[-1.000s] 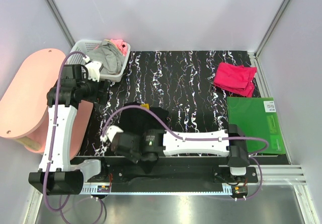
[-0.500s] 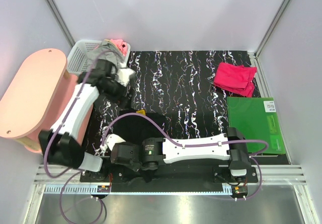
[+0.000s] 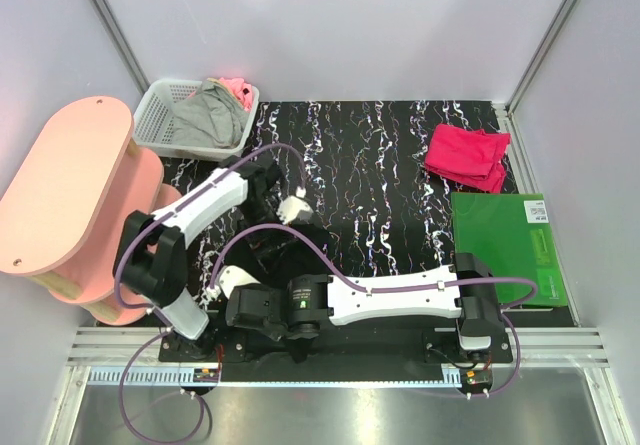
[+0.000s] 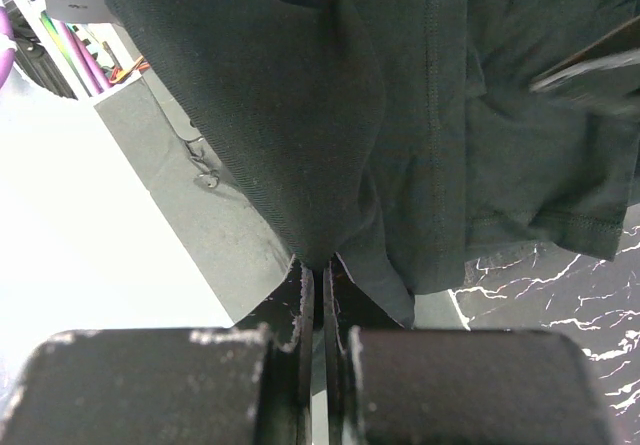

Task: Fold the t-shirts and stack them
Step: Fold the tshirt

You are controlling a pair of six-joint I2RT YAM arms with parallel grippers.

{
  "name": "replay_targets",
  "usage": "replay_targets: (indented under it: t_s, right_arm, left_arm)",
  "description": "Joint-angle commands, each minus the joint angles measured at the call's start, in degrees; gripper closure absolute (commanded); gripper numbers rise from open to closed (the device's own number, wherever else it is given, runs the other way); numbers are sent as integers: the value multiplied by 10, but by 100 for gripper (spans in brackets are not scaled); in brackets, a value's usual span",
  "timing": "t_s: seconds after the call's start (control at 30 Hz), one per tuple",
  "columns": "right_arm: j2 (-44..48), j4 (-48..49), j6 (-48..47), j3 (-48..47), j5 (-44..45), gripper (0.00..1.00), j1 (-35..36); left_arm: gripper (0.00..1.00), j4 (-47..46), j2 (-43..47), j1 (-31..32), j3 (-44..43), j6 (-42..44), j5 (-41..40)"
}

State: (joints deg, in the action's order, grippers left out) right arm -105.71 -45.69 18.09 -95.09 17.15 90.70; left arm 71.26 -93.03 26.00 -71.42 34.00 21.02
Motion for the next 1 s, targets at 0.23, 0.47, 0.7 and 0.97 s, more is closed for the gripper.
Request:
replay_targets:
  t_s: [0.23, 0.47, 0.7, 0.97]
  right_arm:
    - [23, 13, 6, 2, 33, 100, -5]
    - [35, 21, 2, 16, 30, 100, -24]
    - [53, 28, -4, 37, 30, 100, -50]
    - [84, 41, -18, 64, 27, 100, -103]
  left_arm:
    - [1, 20, -120, 64, -3, 34, -13]
    - [1, -13, -189, 63, -76, 0, -19]
    - [1, -50, -274, 63, -193, -57, -41]
    - [1, -48, -339, 62, -338, -92, -44]
